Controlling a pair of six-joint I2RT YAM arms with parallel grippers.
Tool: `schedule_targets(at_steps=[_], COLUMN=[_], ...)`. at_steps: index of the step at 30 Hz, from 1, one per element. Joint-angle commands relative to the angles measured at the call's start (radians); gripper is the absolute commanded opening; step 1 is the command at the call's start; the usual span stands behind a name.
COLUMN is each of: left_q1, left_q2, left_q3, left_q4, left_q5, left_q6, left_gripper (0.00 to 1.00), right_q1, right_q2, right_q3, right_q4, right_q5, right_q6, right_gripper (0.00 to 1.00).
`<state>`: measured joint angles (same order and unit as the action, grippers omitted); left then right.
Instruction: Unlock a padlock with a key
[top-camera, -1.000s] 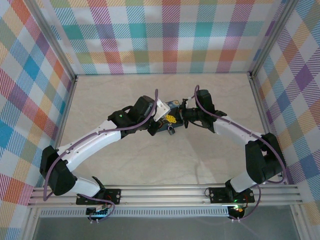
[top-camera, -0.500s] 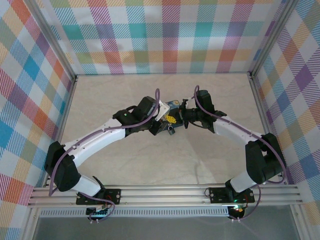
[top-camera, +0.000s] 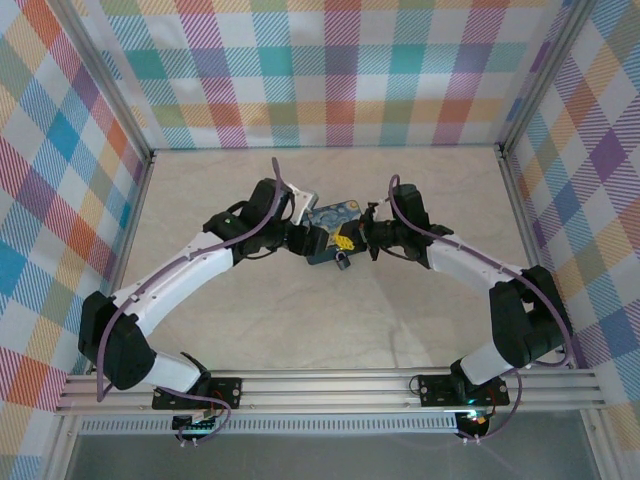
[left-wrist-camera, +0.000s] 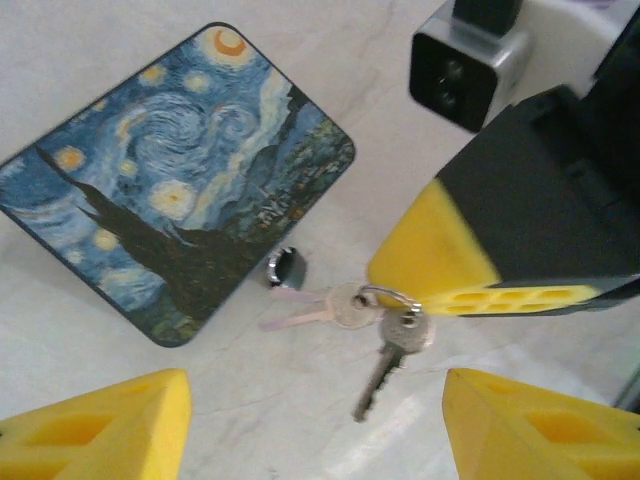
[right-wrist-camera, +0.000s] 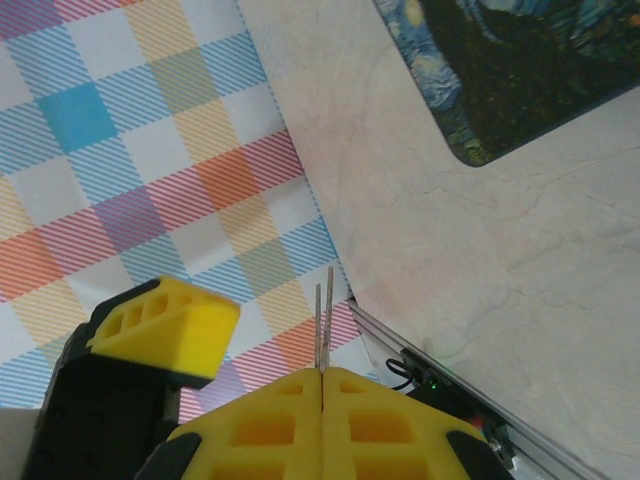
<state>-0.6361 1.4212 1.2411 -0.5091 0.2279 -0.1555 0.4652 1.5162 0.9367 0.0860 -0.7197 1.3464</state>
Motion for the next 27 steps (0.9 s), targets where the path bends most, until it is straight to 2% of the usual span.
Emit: schedule_targets(at_steps=[1,9,15,19,27], left_q1=[0.015,0.040,0.067,0.067,0.067], left_q2=[-0.023,0.009,0.027,0.022,-0.008], left_q3=[-0.017,-0.036,-0.138,-0.208,-0.197], left_q4=[0.049,-0.005,0.180,0.328,0.321], left_q5=[0.102,0.101,0.216,0.235,0.185], left_q6=[-0.208,-0.519,-0.768,-0.927,-0.955], left_gripper=[0.69,0.61,0.51,0.45,0.39], right_q1=[-0.004,-0.003,-0.002,0.005,0.025], right_q2=[-0.003,-0.016,-0.033,-0.039,-0.022], right_q3=[-0.009,-0.042,-0.054,-0.058,-0.056], right_q4=[0.018,0.094,0.116,0.141,0.148], right_q5=[0.011,0.035,0.049,0.065,0.070], right_q6=[0.005,0.062,0.084,0.102,0.111], right_gripper=[0.00,0.00,0.00,0.00,0.00])
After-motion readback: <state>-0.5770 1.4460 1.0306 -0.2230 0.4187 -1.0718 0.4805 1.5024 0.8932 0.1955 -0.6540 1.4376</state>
